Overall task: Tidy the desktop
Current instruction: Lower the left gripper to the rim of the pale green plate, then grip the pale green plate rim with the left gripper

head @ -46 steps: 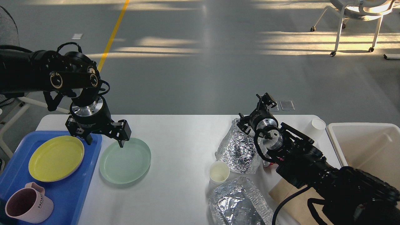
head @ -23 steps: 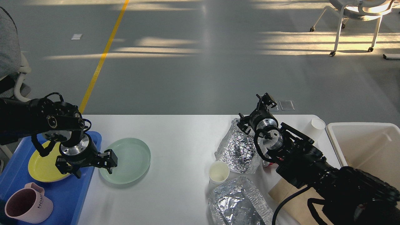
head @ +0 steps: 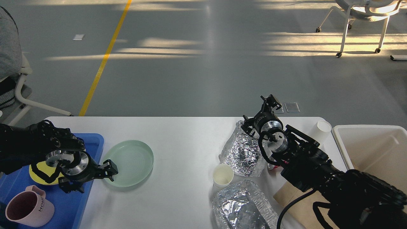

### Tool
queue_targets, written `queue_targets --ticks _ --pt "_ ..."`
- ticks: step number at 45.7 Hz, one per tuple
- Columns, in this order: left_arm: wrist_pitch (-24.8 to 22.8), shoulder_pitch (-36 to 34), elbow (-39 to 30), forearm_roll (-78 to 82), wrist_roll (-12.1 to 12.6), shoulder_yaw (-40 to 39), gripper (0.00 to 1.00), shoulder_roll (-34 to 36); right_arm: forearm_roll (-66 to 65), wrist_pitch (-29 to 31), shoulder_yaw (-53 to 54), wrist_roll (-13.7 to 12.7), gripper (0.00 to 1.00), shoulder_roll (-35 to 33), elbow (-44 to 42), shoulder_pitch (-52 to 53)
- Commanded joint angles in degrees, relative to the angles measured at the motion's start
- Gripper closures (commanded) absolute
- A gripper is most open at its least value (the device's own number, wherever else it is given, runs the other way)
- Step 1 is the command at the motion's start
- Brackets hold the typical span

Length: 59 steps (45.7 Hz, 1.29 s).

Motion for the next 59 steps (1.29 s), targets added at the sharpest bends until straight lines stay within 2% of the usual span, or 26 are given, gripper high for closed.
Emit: queue_targets --ticks 1,6,19,24,30,37,47,53,57,59 --pt "1.97 2.77 2.5 -2.38 -1.65 -2.79 0.04 -0.34 0.0 0.0 0.0 0.0 0.0 0.0 0.0 -0.04" --pt "4.79 4.26 3.04 -3.0 -2.0 -4.72 0.04 -0.43 0.0 0.0 0.0 0.0 0.0 0.0 0.0 0.05" --pt "5.75 6.81 3.12 -3.09 -2.09 -6.05 0.07 -0.43 0.0 0.0 0.0 0.0 0.0 0.0 0.0 -0.04" --pt "5.93 7.52 3.12 -3.0 -2.27 -6.22 0.16 -0.43 0.0 0.0 0.0 0.0 0.0 0.0 0.0 -0.04" --pt "7.51 8.66 3.12 -3.09 -2.79 -8.15 0.41 -0.43 0.0 0.0 0.0 0.0 0.0 0.0 0.0 -0.04" --pt "13.31 9.98 3.12 -3.09 -2.79 -10.26 0.44 -0.34 0.0 0.0 0.0 0.0 0.0 0.0 0.0 -0.04" --pt "14.11 10.68 3.12 -3.09 -2.71 -11.14 0.51 -0.16 0.0 0.0 0.0 0.0 0.0 0.0 0.0 -0.04" --pt "13.67 11.21 3.04 -3.0 -2.62 -11.14 0.64 -0.08 0.0 0.0 0.0 0.0 0.0 0.0 0.0 0.05" --pt "13.67 11.47 2.95 -3.0 -2.27 -11.14 0.81 -0.25 0.0 0.0 0.0 0.0 0.0 0.0 0.0 -0.04" --pt "13.67 11.74 2.95 -3.0 -2.09 -11.14 0.85 -0.25 0.08 0.0 0.0 0.0 0.0 0.0 0.0 -0.04"
